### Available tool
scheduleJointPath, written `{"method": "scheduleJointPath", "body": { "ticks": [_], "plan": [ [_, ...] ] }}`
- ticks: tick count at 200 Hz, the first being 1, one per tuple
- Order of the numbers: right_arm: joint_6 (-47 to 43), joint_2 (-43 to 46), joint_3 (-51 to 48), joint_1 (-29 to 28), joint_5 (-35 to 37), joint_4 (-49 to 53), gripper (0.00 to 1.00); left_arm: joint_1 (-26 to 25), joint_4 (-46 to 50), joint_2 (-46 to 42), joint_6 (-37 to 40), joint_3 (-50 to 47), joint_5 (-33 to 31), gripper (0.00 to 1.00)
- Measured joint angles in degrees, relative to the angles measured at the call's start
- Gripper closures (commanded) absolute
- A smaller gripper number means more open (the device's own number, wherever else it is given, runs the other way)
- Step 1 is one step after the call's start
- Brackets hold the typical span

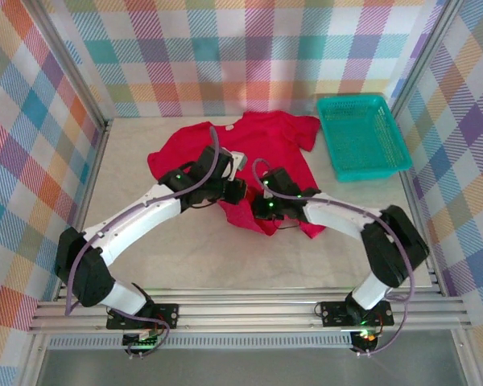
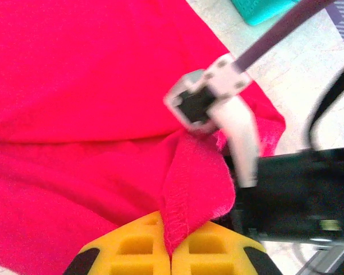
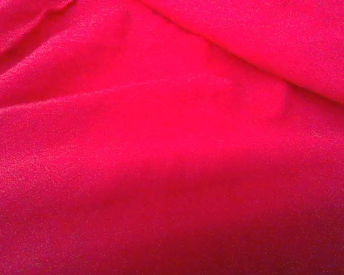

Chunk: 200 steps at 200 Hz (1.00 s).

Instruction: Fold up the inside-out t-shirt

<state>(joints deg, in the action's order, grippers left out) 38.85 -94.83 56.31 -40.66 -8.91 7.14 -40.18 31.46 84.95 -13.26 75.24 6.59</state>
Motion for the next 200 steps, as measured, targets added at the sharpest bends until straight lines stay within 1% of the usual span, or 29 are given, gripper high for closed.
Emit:
{"method": "scheduleJointPath", "body": {
  "ticks": [21,35,48,61,72,73,74,84,93,94,95,96,97,99,100,101,102,114,117,134,144,161,184,200],
  "plan": [
    [1.5,-4.2,-0.5,-1.0,1.9,-7.1,1.00,0.5,0.2,0.1,-2.0,1.5,0.0,1.00],
    [1.6,-7.8,-0.3,-1.3,4.6,-12.1,1.00,1.2,0.3,0.2,-3.6,2.4,0.3,1.00],
    [1.5,-11.5,1.4,-1.4,7.5,-14.1,1.00,1.9,0.4,0.2,-5.3,3.3,0.4,1.00],
    [1.1,-15.8,5.7,-1.3,11.1,-14.6,0.99,2.5,0.4,0.2,-6.8,4.1,0.4,1.00],
    [0.9,-19.4,10.9,-0.9,13.4,-14.2,0.86,3.0,0.6,0.2,-8.1,5.0,0.4,1.00],
    [0.9,-19.6,11.2,-0.8,13.5,-14.0,0.86,3.0,0.6,0.2,-8.2,5.0,0.4,1.00],
    [0.9,-20.0,12.0,-0.7,13.9,-13.9,0.84,3.1,0.7,0.2,-8.3,5.2,0.4,1.00],
    [0.8,-23.0,17.8,-0.1,15.4,-12.9,0.75,3.3,0.9,0.2,-9.2,6.1,0.3,1.00],
    [0.3,-25.8,24.3,0.6,16.6,-11.0,0.52,3.4,0.8,0.0,-10.0,6.8,0.3,1.00],
    [0.2,-26.0,24.9,0.6,16.8,-10.8,0.50,3.4,0.8,0.0,-10.1,6.8,0.3,1.00],
    [0.3,-26.2,25.4,0.7,16.9,-10.7,0.50,3.4,0.8,-0.1,-10.2,7.0,0.3,1.00],
    [0.8,-26.8,26.5,0.8,17.0,-10.3,0.45,3.4,0.8,-0.1,-10.2,7.0,0.3,1.00],
    [0.7,-27.0,27.1,0.9,17.1,-10.1,0.45,3.4,0.8,-0.2,-10.4,7.1,0.3,1.00],
    [0.3,-27.6,28.7,1.0,17.3,-9.5,0.40,3.4,0.8,-0.2,-10.5,7.1,0.3,1.00],
    [0.3,-27.8,29.2,1.1,17.4,-9.3,0.40,3.4,0.8,-0.3,-10.6,7.2,0.3,1.00],
    [0.3,-28.3,30.2,1.2,17.5,-9.2,0.37,3.4,0.8,-0.3,-10.6,7.2,0.2,1.00],
    [0.3,-28.5,30.8,1.3,17.5,-9.1,0.37,3.4,0.8,-0.3,-10.7,7.2,0.2,1.00],
    [-0.2,-32.3,39.9,2.1,18.2,-5.6,0.20,3.4,0.7,-1.1,-11.4,7.3,0.2,1.00],
    [-0.3,-33.3,42.1,2.3,18.2,-4.7,0.17,3.4,0.7,-1.3,-11.6,7.3,0.2,1.00],
    [-1.0,-38.7,54.5,2.9,18.4,2.0,0.09,3.5,-0.1,-2.4,-12.3,7.3,-0.3,1.00],
    [-1.2,-42.2,62.0,2.9,18.1,6.5,0.07,3.8,-0.4,-2.8,-12.7,7.3,-0.9,1.00],
    [-1.4,-48.2,74.0,2.6,17.4,14.6,0.00,4.4,-0.6,-3.1,-13.1,7.5,-1.6,1.00],
    [-0.5,-55.6,86.2,2.3,15.7,24.6,0.00,4.7,-0.5,-3.3,-13.9,7.5,-1.8,1.00],
    [0.2,-58.5,89.6,2.4,14.4,29.3,0.01,4.7,0.0,-3.7,-14.2,7.8,-1.7,1.00]
  ]
}}
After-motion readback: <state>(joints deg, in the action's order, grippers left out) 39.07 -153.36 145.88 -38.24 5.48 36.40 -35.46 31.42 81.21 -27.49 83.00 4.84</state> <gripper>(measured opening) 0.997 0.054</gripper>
